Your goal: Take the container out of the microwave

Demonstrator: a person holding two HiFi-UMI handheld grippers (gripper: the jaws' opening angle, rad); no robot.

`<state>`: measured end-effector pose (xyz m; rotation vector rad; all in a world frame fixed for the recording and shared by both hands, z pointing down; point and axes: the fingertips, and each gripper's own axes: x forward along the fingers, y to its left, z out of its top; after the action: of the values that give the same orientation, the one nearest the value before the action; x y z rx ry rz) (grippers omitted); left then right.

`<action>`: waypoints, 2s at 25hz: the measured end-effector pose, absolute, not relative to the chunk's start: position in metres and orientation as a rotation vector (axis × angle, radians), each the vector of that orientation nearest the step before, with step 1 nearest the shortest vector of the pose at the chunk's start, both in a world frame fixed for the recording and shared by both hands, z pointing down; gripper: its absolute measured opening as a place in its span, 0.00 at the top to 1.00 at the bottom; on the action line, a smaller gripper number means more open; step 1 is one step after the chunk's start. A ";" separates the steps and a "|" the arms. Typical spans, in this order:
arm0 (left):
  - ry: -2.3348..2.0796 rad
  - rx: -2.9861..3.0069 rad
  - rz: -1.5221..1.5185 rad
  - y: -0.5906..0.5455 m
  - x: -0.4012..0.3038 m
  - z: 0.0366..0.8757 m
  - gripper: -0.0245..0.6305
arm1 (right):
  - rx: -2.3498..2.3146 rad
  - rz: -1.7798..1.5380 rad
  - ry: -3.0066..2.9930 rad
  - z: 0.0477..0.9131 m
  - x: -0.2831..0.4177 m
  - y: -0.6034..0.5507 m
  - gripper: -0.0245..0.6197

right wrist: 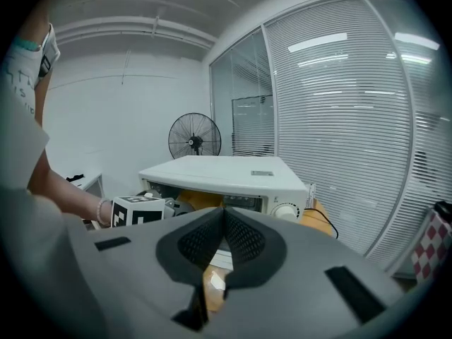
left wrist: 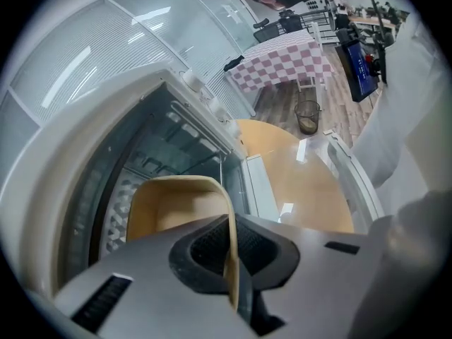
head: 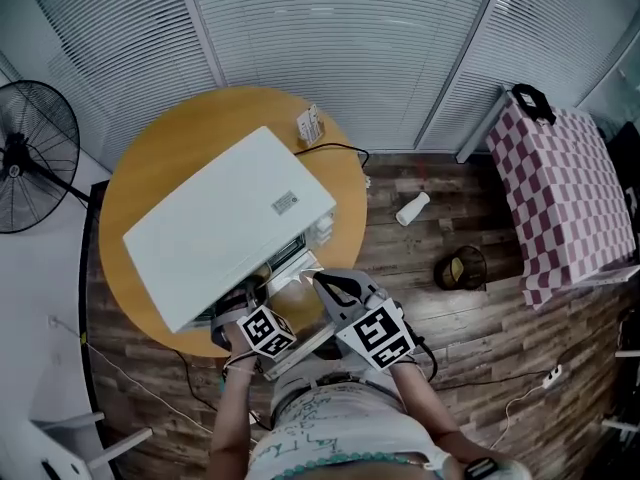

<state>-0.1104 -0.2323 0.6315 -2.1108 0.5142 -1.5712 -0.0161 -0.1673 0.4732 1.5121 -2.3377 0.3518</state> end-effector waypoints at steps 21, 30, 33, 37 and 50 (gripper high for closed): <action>0.649 -2.179 -1.705 -0.189 -0.122 0.642 0.94 | 1.257 0.307 -2.393 0.491 -0.013 -0.189 0.97; 0.746 -2.204 -1.769 -0.175 -0.119 0.651 0.94 | 1.099 0.269 -2.448 0.496 -0.021 -0.195 0.97; 0.783 -2.229 -1.785 -0.170 -0.115 0.654 0.94 | 1.048 0.253 -2.462 0.497 -0.021 -0.197 0.97; 0.829 -2.253 -1.801 -0.162 -0.111 0.654 0.94 | 0.987 0.234 -2.478 0.499 -0.021 -0.196 0.97; 0.860 -2.277 -1.890 -0.137 -0.100 0.659 0.94 | 0.905 0.225 -2.518 0.503 -0.008 -0.184 0.97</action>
<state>-0.0996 -0.1370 0.6594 -2.2769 0.8600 -1.8897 -0.0082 -0.1844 0.5032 0.9047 -2.5179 0.2248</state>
